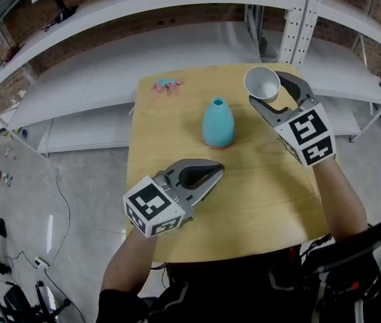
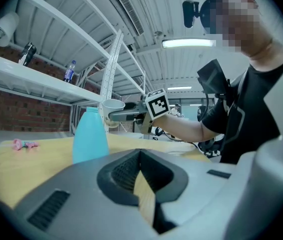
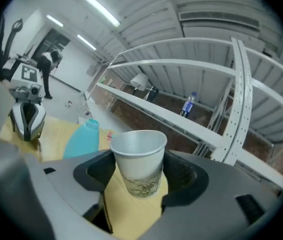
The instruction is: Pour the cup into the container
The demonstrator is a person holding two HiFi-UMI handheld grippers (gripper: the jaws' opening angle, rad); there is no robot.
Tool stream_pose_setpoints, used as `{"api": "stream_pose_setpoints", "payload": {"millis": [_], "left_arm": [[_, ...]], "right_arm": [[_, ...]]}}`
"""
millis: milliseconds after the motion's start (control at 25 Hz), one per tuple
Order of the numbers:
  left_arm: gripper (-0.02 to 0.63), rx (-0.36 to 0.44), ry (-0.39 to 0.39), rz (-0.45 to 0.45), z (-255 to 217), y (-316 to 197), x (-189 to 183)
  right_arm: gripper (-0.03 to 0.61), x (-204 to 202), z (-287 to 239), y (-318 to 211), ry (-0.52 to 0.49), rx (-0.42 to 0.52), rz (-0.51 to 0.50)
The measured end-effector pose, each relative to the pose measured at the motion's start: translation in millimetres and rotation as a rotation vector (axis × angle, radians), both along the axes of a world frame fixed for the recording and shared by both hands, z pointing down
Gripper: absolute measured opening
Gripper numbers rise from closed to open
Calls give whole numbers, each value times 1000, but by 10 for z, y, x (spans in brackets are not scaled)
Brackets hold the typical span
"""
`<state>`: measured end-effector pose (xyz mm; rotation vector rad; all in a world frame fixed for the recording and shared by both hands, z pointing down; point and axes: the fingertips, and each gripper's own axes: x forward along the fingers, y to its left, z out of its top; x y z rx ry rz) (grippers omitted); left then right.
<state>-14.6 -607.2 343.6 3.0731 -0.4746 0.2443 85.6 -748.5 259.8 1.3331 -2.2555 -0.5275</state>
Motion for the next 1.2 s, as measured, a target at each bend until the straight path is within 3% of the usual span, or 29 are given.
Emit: {"api": "stream_pose_setpoints", "payload": {"millis": [200, 320, 760, 1200], "left_arm": [[2, -1, -3, -7, 2, -9, -5], [2, -4, -7, -8, 9, -14, -3], [2, -9, -4, -29, -10, -45, 3], [2, -7, -2, -21, -16, -43, 12]], "right_arm": [[299, 411, 257, -123, -225, -146, 61], [299, 594, 409, -177, -306, -196, 97], [299, 826, 772, -262, -425, -302, 137], [299, 857, 882, -306, -477, -361, 144]]}}
